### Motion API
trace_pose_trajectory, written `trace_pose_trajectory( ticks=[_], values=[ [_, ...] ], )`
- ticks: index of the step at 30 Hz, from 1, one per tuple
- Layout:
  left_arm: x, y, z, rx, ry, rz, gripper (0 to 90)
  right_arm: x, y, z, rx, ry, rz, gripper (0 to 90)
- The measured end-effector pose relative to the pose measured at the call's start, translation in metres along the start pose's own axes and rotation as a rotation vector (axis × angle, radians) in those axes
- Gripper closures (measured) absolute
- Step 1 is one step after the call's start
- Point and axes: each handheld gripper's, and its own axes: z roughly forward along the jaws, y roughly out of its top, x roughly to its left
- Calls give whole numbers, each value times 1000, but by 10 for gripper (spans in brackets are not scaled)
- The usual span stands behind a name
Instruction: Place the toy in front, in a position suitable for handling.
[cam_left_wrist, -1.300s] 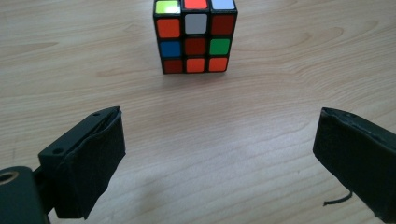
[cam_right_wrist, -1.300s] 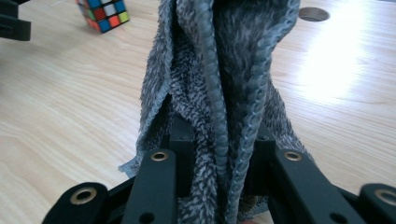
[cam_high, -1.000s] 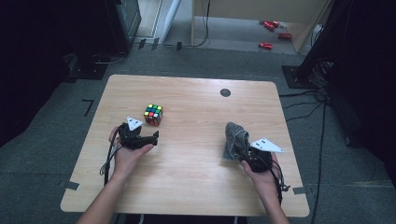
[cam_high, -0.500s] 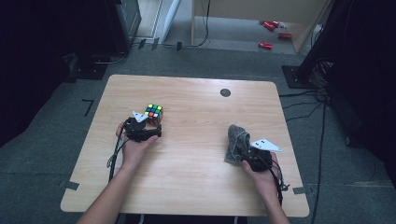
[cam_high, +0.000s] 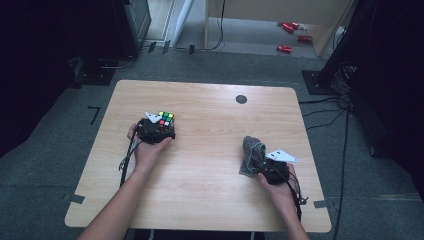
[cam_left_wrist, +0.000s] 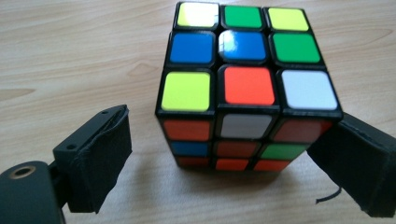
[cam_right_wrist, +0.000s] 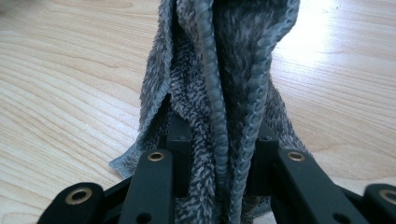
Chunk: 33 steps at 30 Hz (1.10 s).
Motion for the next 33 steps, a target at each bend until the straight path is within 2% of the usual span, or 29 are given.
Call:
trace_pose_trajectory(
  ticks=[2,7,8,11,19,25,28,33],
  values=[
    [-1,1,0,-7,3,1,146,0,0,0,1,-1,3,693],
    [-5,8,3,-13,2,0,190,-1,-1,0,4,0,2,694],
    [-6,9,4,-19,-2,-13,215,-1,-1,0,5,0,1,694],
    [-6,9,3,-28,1,-14,322,-1,-1,0,6,1,-2,694],
    [-2,9,1,-26,-34,-14,351,-1,-2,1,7,2,-5,694],
    [-1,7,-15,-30,-83,3,351,0,-1,1,6,1,-6,694],
    [-1,7,-29,-43,-120,21,352,0,-1,0,4,3,-8,694],
    [-9,3,-54,-68,-169,62,352,1,0,0,-2,14,-3,695]
  ],
)
